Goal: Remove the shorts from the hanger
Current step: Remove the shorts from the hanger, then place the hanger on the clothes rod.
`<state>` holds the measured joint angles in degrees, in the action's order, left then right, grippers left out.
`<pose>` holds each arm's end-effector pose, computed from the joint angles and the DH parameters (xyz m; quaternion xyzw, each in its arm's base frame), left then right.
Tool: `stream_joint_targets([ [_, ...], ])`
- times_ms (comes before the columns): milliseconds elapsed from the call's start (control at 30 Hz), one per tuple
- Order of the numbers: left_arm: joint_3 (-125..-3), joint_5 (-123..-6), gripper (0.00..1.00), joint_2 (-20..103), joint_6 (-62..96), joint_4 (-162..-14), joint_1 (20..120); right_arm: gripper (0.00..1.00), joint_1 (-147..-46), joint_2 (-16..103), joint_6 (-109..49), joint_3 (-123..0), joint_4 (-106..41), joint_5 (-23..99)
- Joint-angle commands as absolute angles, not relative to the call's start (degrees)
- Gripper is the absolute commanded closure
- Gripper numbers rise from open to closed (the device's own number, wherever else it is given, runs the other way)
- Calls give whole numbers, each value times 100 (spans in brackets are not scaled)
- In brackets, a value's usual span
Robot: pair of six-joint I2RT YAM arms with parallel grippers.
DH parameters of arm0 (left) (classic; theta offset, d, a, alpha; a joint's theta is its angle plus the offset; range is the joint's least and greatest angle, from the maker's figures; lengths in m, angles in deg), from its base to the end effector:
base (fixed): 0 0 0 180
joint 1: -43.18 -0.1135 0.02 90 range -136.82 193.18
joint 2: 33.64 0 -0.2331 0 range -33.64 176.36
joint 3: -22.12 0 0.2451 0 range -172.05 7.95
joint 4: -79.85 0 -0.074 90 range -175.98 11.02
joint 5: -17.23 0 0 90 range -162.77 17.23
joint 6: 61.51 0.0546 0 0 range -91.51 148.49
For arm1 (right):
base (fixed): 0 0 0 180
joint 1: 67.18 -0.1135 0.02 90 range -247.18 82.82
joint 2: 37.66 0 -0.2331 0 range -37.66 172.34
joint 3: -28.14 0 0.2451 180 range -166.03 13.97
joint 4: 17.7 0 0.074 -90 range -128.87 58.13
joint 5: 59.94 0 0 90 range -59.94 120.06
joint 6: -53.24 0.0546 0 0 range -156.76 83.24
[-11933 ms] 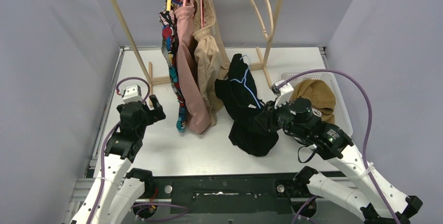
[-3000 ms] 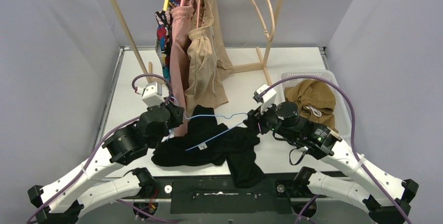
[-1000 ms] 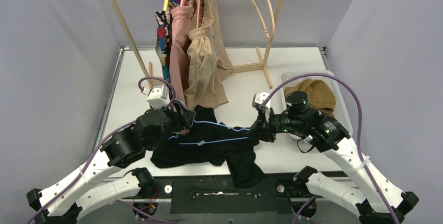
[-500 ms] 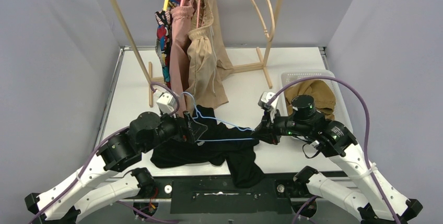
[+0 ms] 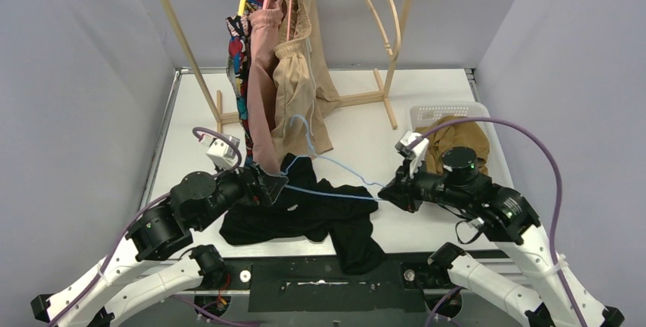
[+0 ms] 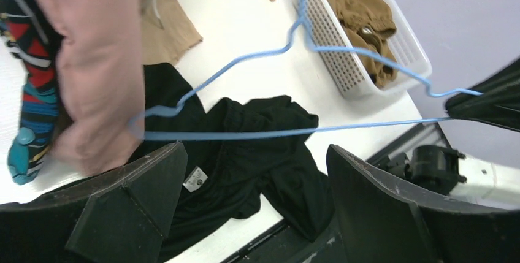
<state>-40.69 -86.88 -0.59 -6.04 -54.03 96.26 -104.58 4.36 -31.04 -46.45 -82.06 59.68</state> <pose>0.1063 -0.1193 0.3265 0.0554 0.7959 -0.3407 0.4973 0.1080 0.1166 0.3375 -0.3502 0.7787 0.3805 0.3553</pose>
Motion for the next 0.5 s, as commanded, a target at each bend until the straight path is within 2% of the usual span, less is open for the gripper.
stream_joint_targets([
  [0,-3842,-9492,15,-275,-665,-5467,9600,100,-10409,-60,-2701,-5122,-8337,4751],
  [300,-3735,-10507,15,-167,-447,-5538,9601,100,-10413,-325,-2620,-5679,-8975,3626],
  [467,-3594,-11081,15,-184,-236,-5586,9600,100,-10415,-173,-2546,-5667,-8485,3237],
])
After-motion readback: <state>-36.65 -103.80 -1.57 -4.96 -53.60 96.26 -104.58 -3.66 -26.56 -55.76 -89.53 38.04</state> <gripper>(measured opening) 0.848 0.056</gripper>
